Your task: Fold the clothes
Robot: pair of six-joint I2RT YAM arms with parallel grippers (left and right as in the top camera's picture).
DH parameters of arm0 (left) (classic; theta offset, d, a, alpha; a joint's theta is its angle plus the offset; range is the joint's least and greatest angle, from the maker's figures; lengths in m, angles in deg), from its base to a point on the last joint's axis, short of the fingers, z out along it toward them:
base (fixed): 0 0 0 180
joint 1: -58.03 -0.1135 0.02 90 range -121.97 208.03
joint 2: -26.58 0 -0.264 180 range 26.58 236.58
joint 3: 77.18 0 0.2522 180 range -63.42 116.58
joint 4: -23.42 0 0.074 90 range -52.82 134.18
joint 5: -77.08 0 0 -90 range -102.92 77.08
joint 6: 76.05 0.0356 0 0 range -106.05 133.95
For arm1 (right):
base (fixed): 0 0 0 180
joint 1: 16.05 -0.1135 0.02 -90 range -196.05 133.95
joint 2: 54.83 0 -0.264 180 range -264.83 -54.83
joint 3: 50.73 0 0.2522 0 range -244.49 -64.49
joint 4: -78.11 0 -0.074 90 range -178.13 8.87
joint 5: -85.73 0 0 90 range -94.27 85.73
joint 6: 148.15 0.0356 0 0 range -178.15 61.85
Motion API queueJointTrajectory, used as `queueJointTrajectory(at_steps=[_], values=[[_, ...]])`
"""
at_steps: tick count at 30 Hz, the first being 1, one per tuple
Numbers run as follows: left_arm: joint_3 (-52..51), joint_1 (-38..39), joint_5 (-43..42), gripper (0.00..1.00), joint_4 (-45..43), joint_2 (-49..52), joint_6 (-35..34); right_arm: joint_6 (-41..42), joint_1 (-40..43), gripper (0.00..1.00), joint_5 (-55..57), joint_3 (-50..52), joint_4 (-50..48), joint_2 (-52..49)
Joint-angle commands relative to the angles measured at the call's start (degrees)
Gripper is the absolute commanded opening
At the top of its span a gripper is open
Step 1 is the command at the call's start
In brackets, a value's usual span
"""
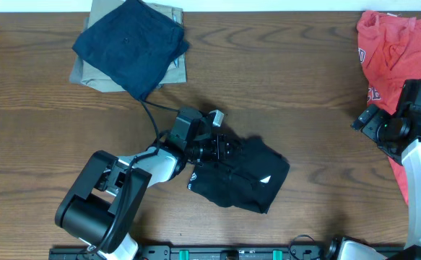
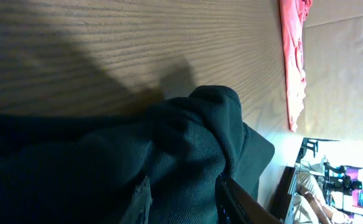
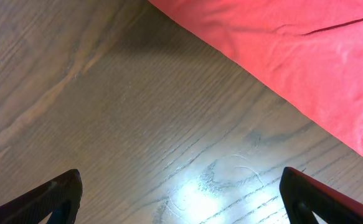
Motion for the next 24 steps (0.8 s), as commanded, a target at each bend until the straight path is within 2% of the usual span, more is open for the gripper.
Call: queueJointTrajectory(at_steps=[1,8,10,14,16,20,24], values=[[0.33,-0.13,0.17,0.36,0.24,-0.35,-0.11,-0.33,0.26,0.99,0.0,-0.28,0.0,0.5],[0.42,-0.44,-1.27,0.38,1.22,-12.79,-0.33,-0.33,0.26,0.99,0.0,-0.28,0.0,0.5],[0.42,-1.09,-1.22,0.42,3.32,-17.66,-0.28,-0.33,0.26,0.99,0.0,-0.28,0.0,0.5],[0.42,-5.11,-0.63,0.65,11.91,-25.7,0.48,-0.33,0.26,0.99,0.0,-0.28,0.0,0.5],[0.42,-8.7,0.74,0.71,18.53,-28.33,1.11,-0.33,0.26,0.99,0.0,-0.28,0.0,0.5],[0.42,-16.26,5.62,0.72,32.7,-30.08,6.82,-0.33,0.26,0.99,0.0,-0.28,0.0,0.5],[0.42,-18.47,13.2,0.73,42.8,-29.83,14.53,-0.33,0.26,0.99,0.0,-0.28,0.0,0.5]])
